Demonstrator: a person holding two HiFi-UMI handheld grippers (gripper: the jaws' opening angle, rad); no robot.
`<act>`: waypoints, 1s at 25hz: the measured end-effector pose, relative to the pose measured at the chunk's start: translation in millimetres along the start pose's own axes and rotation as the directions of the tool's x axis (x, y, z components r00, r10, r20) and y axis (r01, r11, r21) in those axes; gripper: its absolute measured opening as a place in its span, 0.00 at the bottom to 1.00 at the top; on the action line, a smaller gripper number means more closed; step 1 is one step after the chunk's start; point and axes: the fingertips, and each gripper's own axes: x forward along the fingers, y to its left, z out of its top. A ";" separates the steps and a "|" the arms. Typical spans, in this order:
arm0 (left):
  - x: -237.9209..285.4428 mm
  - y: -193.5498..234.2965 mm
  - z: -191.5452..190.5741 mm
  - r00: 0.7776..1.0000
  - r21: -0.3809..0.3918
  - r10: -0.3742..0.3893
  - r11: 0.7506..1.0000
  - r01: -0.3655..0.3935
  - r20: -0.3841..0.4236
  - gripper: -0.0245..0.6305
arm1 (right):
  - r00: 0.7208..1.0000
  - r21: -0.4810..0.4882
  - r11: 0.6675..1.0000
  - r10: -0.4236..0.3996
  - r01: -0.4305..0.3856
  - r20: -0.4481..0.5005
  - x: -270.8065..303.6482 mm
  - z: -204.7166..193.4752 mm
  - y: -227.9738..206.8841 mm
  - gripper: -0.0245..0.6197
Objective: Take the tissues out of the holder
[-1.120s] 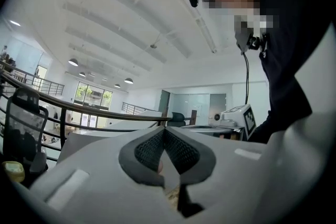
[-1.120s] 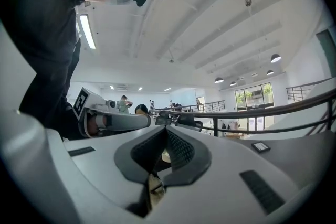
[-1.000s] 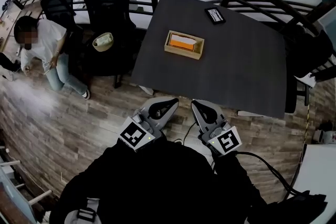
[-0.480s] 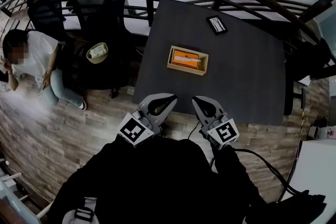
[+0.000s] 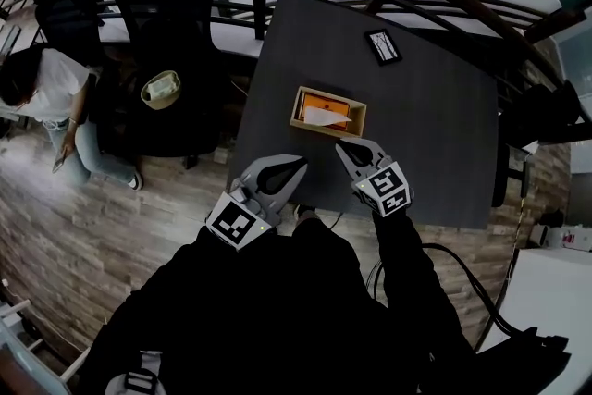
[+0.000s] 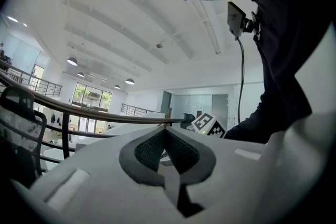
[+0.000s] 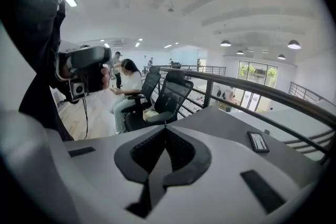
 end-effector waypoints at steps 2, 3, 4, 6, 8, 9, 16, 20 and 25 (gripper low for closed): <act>11.0 4.5 -1.6 1.000 0.000 0.014 1.000 -0.014 0.003 0.01 | 0.997 -0.062 0.998 0.021 -0.026 -0.073 18.3 -14.8 -21.5 0.05; 16.1 6.3 -1.6 1.000 0.007 0.023 1.000 -0.023 0.006 0.01 | 0.993 -0.095 0.995 0.033 -0.044 -0.112 27.2 -22.5 -30.9 0.08; 20.5 8.4 -1.6 0.999 0.014 0.034 0.999 -0.034 0.007 0.01 | 0.987 -0.127 0.990 0.048 -0.068 -0.153 36.3 -30.4 -38.8 0.12; 27.1 14.9 -3.2 0.998 0.016 0.066 0.998 -0.066 0.006 0.01 | 0.967 -0.182 0.975 0.085 -0.131 -0.240 56.7 -47.2 -51.1 0.17; 32.5 24.9 -5.1 0.995 0.006 0.101 0.995 -0.101 0.001 0.01 | 0.939 -0.215 0.955 0.127 -0.202 -0.320 81.6 -64.1 -63.2 0.22; 35.6 30.2 -5.9 0.993 0.002 0.119 0.993 -0.119 -0.002 0.01 | 0.922 -0.221 0.945 0.150 -0.240 -0.356 94.7 -72.8 -69.5 0.27; 58.2 45.6 -7.5 0.977 -0.017 0.212 0.977 -0.212 -0.008 0.01 | 0.774 -0.258 0.855 0.228 -0.449 -0.590 139.1 -126.2 -101.6 0.49; 54.5 48.9 -11.2 0.963 -0.019 0.268 0.963 -0.269 -0.026 0.01 | 0.727 -0.262 0.819 0.249 -0.511 -0.640 154.8 -142.7 -105.4 0.49; 45.7 54.3 -19.8 0.943 -0.035 0.328 0.943 -0.330 -0.050 0.01 | 0.692 -0.280 0.789 0.238 -0.547 -0.682 165.9 -159.2 -107.5 0.52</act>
